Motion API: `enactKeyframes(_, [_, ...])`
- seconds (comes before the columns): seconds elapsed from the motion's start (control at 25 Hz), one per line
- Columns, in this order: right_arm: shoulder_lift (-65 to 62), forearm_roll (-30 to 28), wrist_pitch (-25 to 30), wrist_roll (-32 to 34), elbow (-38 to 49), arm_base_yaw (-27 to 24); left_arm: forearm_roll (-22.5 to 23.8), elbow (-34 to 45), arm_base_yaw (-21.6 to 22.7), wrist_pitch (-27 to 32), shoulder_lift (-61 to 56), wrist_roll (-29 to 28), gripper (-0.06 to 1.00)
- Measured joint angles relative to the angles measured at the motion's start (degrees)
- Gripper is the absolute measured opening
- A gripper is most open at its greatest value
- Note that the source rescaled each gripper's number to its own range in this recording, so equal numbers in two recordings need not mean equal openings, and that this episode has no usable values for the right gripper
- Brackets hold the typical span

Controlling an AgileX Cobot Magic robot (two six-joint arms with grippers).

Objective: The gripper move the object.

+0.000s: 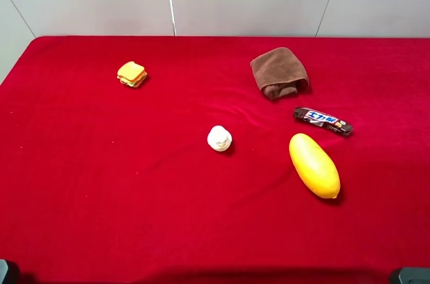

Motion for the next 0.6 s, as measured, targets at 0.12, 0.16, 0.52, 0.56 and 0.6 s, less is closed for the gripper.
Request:
enactKeyframes(0.12, [0.00,0.00,0.00,0.00,0.00,0.00,0.00,0.00,0.00,0.00,0.00,0.00,1.00])
enactKeyframes(0.16, [0.00,0.00,0.00,0.00,0.00,0.00,0.00,0.00,0.00,0.00,0.00,0.00,1.00])
enactKeyframes(0.52, [0.00,0.00,0.07,0.00,0.00,0.00,0.00,0.00,0.00,0.00,0.00,0.01,1.00])
enactKeyframes(0.56, [0.00,0.00,0.07,0.00,0.00,0.00,0.00,0.00,0.00,0.00,0.00,0.12,1.00])
enactKeyframes(0.6, [0.00,0.00,0.07,0.00,0.00,0.00,0.00,0.00,0.00,0.00,0.00,0.12,1.00])
